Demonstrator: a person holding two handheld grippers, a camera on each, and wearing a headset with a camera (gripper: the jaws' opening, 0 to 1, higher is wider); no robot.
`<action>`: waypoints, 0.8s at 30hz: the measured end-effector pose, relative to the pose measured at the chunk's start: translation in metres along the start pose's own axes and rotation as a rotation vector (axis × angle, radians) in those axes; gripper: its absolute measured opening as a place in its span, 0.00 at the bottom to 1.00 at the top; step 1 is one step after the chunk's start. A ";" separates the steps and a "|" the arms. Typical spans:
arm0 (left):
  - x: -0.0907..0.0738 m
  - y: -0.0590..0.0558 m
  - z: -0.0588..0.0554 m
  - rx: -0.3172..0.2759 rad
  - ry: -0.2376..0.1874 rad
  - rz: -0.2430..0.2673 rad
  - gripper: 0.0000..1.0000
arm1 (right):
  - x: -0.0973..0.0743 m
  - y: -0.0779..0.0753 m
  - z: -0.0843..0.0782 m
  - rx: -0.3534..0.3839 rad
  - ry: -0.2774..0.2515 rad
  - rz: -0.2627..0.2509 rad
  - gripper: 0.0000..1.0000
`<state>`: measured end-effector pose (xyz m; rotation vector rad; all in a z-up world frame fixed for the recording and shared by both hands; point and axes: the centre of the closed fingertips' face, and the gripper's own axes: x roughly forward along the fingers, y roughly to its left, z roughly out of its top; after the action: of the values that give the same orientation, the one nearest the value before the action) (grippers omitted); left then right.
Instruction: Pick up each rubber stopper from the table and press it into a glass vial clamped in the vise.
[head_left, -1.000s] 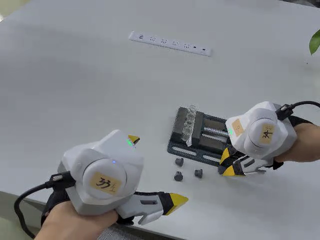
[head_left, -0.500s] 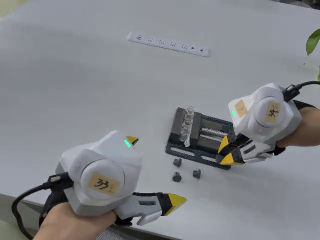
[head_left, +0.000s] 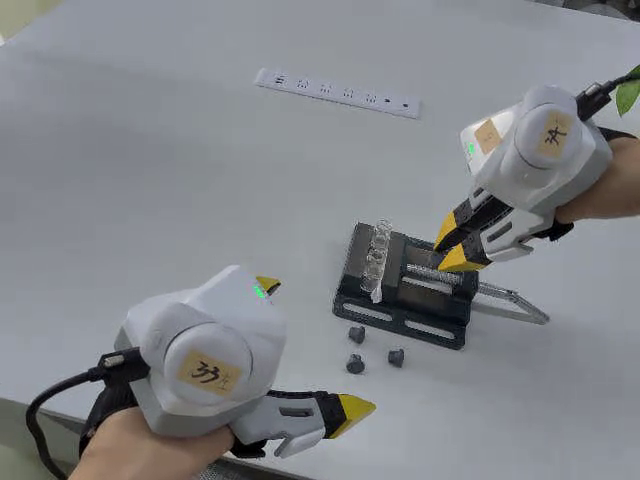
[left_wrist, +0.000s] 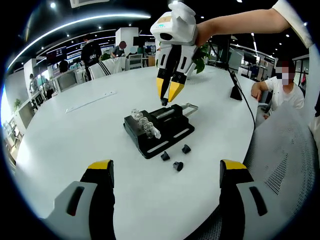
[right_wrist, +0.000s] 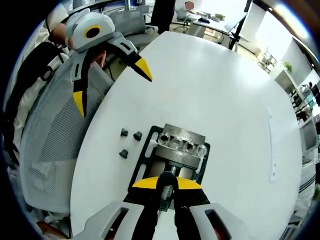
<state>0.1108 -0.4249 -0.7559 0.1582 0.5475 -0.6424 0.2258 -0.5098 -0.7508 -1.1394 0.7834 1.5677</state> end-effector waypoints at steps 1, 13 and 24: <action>0.000 0.001 0.000 0.000 0.001 0.001 0.86 | 0.000 -0.003 0.001 -0.001 0.002 0.001 0.07; 0.004 0.009 0.000 -0.008 0.008 0.001 0.86 | 0.000 -0.033 0.018 -0.040 0.014 0.017 0.06; 0.009 0.008 -0.002 -0.018 0.020 -0.011 0.86 | 0.016 -0.042 0.032 -0.071 0.013 0.041 0.06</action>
<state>0.1205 -0.4229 -0.7620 0.1452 0.5738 -0.6472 0.2560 -0.4640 -0.7526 -1.1925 0.7689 1.6351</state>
